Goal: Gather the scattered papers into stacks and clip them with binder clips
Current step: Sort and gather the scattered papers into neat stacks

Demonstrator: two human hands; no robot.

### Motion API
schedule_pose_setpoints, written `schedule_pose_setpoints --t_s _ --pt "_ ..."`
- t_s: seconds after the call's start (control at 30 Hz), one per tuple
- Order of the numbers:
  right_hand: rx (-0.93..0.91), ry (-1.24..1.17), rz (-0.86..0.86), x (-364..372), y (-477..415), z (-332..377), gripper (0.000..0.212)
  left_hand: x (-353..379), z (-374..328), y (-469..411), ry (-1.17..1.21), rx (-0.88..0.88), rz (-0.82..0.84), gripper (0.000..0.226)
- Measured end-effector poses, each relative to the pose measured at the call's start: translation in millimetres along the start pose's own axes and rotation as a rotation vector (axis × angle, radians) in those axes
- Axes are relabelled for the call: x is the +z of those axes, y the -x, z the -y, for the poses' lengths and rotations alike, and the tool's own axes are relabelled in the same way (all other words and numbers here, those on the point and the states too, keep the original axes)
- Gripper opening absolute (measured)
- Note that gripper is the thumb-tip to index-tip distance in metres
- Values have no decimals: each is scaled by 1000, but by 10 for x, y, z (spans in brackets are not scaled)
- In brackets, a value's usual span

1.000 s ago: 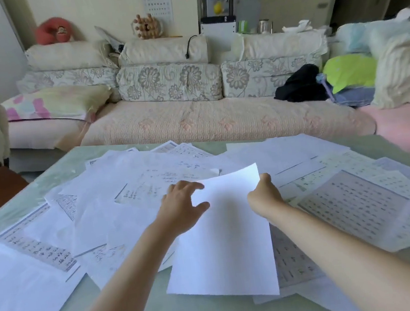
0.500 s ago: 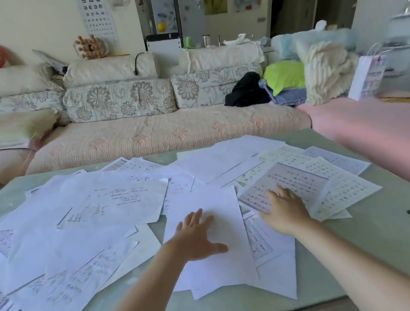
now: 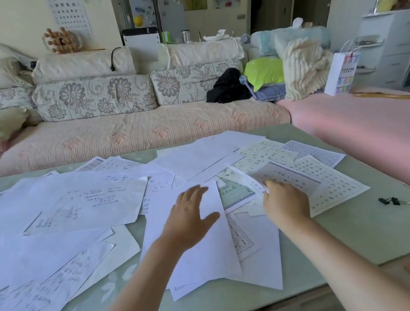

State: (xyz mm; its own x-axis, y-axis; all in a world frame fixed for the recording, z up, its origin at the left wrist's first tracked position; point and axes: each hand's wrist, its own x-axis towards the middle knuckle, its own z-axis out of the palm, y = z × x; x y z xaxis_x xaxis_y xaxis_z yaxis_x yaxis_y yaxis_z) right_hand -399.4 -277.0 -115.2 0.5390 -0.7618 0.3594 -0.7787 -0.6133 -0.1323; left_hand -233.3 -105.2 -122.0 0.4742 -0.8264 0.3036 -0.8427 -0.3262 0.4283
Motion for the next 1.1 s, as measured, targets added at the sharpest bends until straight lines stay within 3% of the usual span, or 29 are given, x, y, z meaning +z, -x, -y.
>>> schedule_pose_setpoints --t_s 0.1,0.17,0.27,0.33,0.43,0.57,0.67,0.77,0.87,1.0,1.1 --pt "-84 -77 -72 -107 50 150 28 -163 -14 10 -76 211 -259 76" --pt "-251 -140 -57 -110 134 329 33 -266 -42 40 -140 281 -312 80" --pt "-566 -231 30 -29 288 601 37 -279 12 94 -265 329 -201 75" --pt "-656 -321 127 54 381 728 38 -205 95 165 -293 307 -69 59" --pt "-605 -378 320 176 441 795 38 -99 195 293 -127 177 87 35" --pt "-470 -280 423 90 272 596 64 -58 317 311 -62 -20 313 38" --pt "-264 -129 413 40 102 250 68 -57 324 227 -95 -95 445 46" --pt "-98 20 460 107 28 -116 71 -53 172 161 -156 -158 422 61" --pt "43 -3 492 180 53 -332 70 59 -5 87 -212 -87 324 62" --pt "-13 -8 370 186 112 -323 45 262 -125 -3 -247 -89 411 71" --pt "-115 42 301 119 160 -222 11 333 -178 -46 -291 -88 334 69"
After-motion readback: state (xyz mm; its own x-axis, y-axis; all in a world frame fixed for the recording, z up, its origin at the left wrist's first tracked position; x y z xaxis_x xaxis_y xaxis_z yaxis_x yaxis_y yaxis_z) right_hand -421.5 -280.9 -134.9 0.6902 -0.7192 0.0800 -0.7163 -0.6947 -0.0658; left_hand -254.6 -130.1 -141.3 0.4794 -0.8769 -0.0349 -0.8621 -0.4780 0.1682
